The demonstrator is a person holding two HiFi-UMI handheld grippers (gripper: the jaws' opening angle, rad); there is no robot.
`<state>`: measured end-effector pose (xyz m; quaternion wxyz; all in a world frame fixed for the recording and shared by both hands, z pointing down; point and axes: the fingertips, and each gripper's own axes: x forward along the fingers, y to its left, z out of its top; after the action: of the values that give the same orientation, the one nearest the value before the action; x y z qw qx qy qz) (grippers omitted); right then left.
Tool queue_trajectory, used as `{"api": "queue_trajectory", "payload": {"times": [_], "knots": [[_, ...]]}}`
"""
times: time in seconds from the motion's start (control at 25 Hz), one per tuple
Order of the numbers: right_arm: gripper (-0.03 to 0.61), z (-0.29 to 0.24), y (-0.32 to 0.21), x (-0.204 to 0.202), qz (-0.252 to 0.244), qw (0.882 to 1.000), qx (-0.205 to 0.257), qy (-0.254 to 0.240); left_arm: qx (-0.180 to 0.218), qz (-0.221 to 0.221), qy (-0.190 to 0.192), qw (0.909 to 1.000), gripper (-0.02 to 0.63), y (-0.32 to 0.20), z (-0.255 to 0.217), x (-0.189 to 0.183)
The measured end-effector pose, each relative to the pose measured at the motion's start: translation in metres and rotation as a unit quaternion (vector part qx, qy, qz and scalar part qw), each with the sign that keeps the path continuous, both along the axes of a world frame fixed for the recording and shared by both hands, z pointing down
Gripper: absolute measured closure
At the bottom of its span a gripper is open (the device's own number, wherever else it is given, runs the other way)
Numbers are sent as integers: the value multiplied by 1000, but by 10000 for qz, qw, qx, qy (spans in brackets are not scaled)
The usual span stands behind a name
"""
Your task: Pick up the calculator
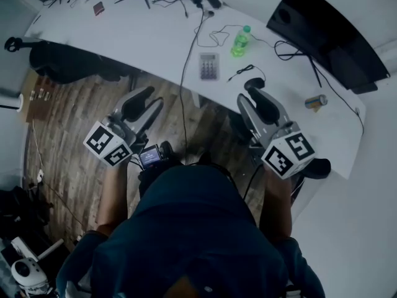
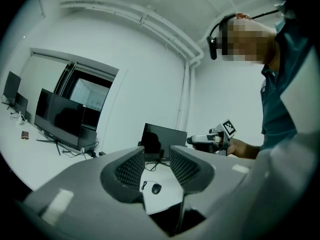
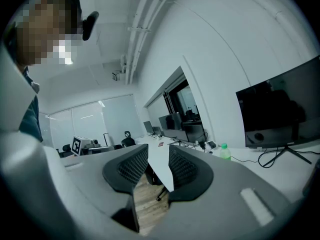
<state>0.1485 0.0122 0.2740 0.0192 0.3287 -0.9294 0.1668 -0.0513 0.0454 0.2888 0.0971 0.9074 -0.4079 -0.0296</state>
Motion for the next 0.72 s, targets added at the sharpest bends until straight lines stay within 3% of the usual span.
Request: {"api": "queue_trajectory", "payload": {"times": [0.24,0.72], "knots": [[442,8,-16,-8,275,9996,-106,40,-15,326,25,9995,465,-30,0,-7],[442,-4,-52,-35,1357,9905,-145,142,-8,1330,155,9910,465,-111,-2,-35]]}}
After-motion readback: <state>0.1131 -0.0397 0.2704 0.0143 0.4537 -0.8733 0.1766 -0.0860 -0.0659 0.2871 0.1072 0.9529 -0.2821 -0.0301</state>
